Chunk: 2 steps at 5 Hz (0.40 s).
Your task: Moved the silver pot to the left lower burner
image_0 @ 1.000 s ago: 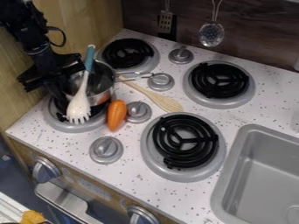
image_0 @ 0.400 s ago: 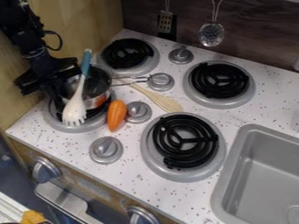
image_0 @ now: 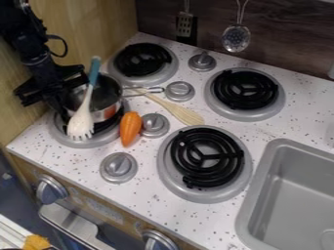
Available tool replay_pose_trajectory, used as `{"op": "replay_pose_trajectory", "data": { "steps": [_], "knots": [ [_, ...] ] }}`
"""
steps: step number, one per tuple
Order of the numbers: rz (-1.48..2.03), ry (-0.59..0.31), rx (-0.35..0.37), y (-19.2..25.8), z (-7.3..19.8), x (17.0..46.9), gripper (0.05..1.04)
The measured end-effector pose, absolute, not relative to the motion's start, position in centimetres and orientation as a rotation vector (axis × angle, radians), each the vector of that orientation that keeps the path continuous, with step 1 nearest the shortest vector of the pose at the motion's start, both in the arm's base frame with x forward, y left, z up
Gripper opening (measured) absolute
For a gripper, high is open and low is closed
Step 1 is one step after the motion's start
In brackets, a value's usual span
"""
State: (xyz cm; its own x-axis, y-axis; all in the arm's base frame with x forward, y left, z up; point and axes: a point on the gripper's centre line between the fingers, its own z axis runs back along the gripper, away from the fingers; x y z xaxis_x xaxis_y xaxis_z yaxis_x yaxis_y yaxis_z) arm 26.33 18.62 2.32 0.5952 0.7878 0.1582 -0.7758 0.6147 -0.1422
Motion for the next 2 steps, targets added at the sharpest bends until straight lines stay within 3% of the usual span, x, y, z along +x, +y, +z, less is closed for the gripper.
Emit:
{"op": "replay_pose_trajectory", "data": {
  "steps": [2],
  "knots": [
    [0.898,-0.218,-0.053,19.14,2.16,26.28,0.085]
  ]
}}
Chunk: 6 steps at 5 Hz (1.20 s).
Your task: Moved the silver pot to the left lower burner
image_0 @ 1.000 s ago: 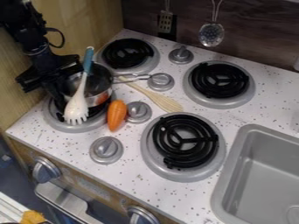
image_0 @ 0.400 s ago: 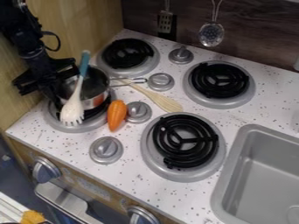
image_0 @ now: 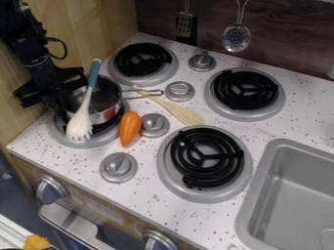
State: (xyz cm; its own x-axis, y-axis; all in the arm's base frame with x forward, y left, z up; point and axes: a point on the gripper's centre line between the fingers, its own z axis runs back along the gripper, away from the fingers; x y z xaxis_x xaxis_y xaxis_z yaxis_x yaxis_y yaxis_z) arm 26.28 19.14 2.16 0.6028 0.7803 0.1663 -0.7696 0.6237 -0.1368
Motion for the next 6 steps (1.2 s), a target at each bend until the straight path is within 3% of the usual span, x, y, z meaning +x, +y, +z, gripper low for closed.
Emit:
{"op": "replay_pose_trajectory", "data": {
  "steps": [1,2,4,5,6],
  "knots": [
    [0.914,-0.23,-0.02,19.69,2.18,26.21,0.118],
    [0.919,-0.227,0.009,20.04,2.17,25.98,0.3],
    [0.907,-0.22,0.043,20.37,2.16,25.73,0.909],
    [0.906,-0.184,0.068,20.21,2.25,25.49,1.004],
    [0.918,-0.174,0.116,19.79,2.74,25.62,0.999]
  ]
}}
